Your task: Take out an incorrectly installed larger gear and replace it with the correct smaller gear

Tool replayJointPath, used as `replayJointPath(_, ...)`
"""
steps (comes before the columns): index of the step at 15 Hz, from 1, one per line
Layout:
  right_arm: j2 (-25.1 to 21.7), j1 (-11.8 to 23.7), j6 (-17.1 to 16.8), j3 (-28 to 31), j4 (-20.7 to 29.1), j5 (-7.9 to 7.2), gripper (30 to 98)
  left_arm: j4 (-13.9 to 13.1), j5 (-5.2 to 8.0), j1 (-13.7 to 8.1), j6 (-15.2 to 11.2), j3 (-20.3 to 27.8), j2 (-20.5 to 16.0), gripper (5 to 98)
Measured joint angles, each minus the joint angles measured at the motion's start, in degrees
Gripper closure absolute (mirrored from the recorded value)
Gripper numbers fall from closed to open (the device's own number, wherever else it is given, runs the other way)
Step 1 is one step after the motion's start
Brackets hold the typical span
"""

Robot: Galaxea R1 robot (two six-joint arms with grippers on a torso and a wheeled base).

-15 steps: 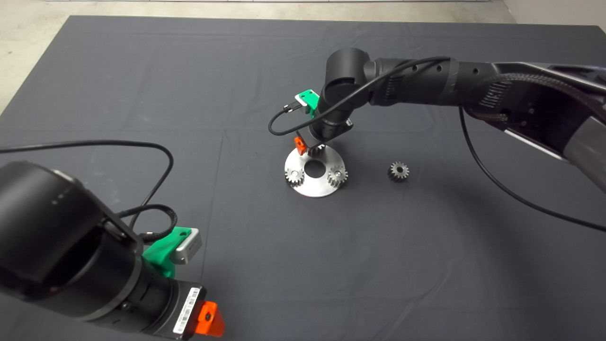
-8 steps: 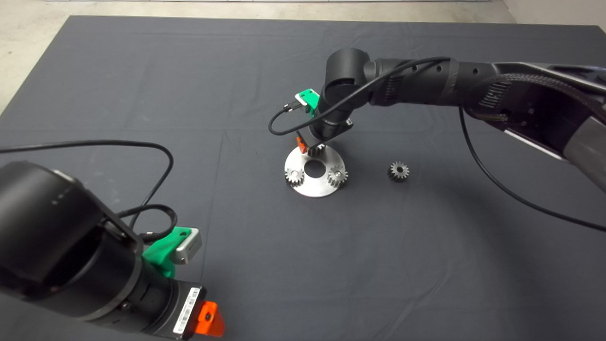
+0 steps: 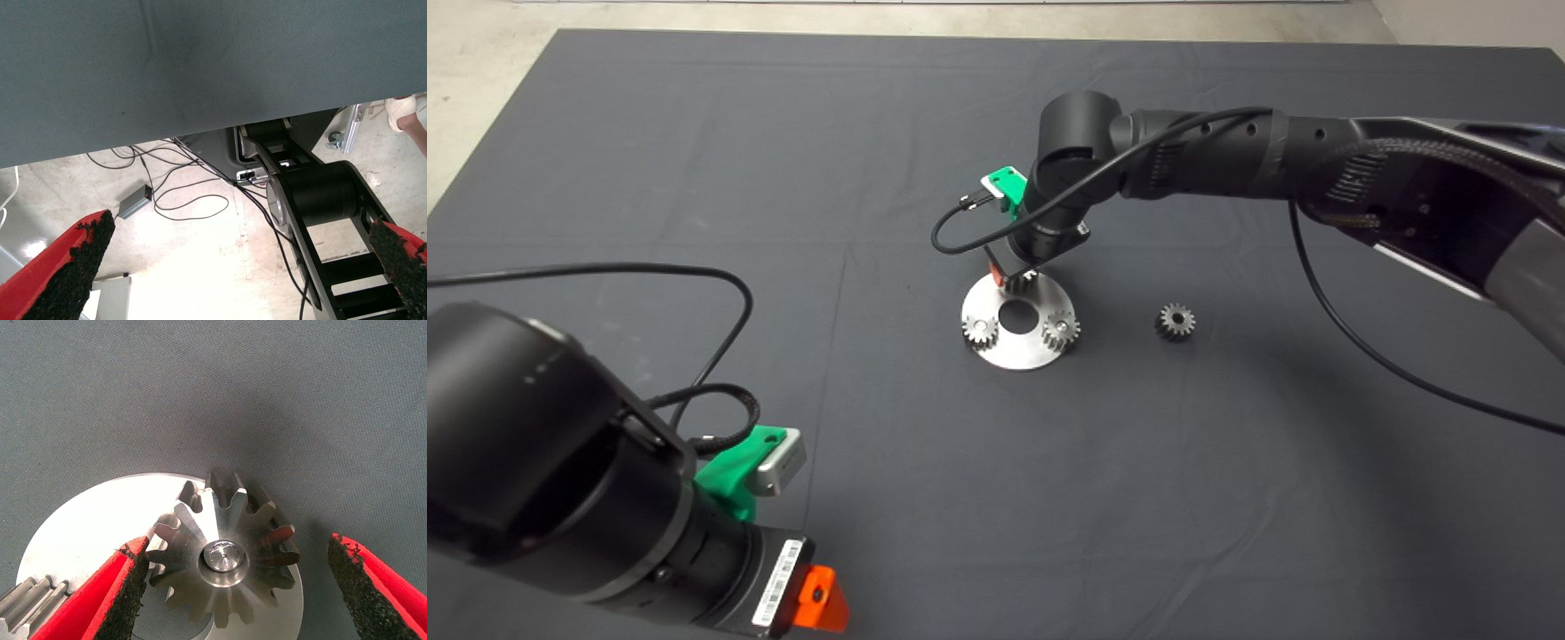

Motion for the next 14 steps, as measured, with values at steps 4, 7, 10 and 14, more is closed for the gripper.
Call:
replayJointPath(4,0.0,-0.7,0.0,0.0,-0.1,0.00,63.4,0.0,0.00,0.0,0.0,0.0,0.0,5.4)
replayJointPath(7,0.0,-0.8,0.0,0.0,-0.2,0.00,68.7,0.0,0.00,0.0,0.0,0.0,0.0,5.4)
replayJointPath(10,0.0,-0.8,0.0,0.0,-0.2,0.09,71.2,0.0,0.00,0.0,0.0,0.0,0.0,5.4)
replayJointPath(14,0.0,-0.8,0.0,0.0,-0.2,0.28,74.4,0.0,-0.02,0.0,0.0,0.0,0.0,5.4)
